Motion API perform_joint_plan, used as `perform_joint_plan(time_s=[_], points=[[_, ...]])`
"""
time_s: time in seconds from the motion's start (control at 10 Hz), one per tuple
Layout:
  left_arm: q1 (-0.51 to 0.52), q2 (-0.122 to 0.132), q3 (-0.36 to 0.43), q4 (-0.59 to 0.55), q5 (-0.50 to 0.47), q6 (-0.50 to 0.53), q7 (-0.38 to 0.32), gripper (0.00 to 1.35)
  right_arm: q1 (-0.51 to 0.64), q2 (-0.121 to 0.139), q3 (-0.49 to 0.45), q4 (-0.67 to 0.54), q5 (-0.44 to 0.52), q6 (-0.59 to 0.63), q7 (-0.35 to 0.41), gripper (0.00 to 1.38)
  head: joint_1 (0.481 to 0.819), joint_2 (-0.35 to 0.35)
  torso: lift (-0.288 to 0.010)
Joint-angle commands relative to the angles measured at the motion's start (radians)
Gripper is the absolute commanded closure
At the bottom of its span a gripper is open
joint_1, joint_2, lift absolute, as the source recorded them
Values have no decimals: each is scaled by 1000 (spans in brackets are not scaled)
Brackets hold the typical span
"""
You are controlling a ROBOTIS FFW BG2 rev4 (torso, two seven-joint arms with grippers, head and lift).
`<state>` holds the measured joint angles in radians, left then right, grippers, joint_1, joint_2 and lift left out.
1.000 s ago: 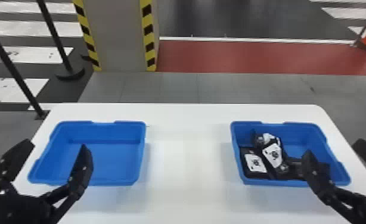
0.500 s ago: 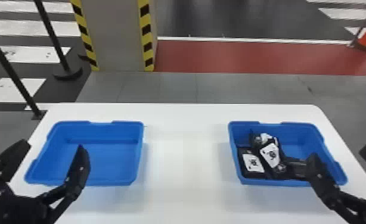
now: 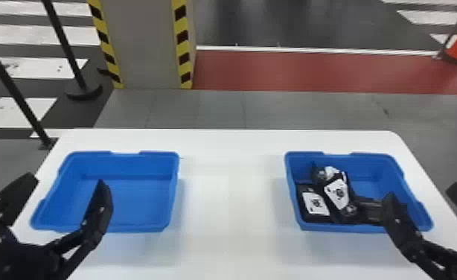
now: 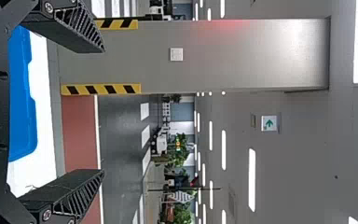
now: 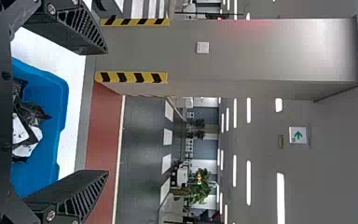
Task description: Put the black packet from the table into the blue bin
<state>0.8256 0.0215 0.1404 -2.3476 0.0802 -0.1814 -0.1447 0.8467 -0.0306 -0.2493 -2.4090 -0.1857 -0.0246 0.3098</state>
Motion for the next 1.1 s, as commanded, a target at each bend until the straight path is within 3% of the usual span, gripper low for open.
perform_joint_plan(time_s=[0.0, 1.0], points=[[-1, 0, -1, 0, 0, 2, 1, 107, 0, 0, 0, -2, 2, 0, 0, 105, 695, -16, -110], [4, 0, 5, 0, 0, 0, -1, 107, 0, 1, 2, 0, 2, 0, 0, 105, 695, -13, -110]])
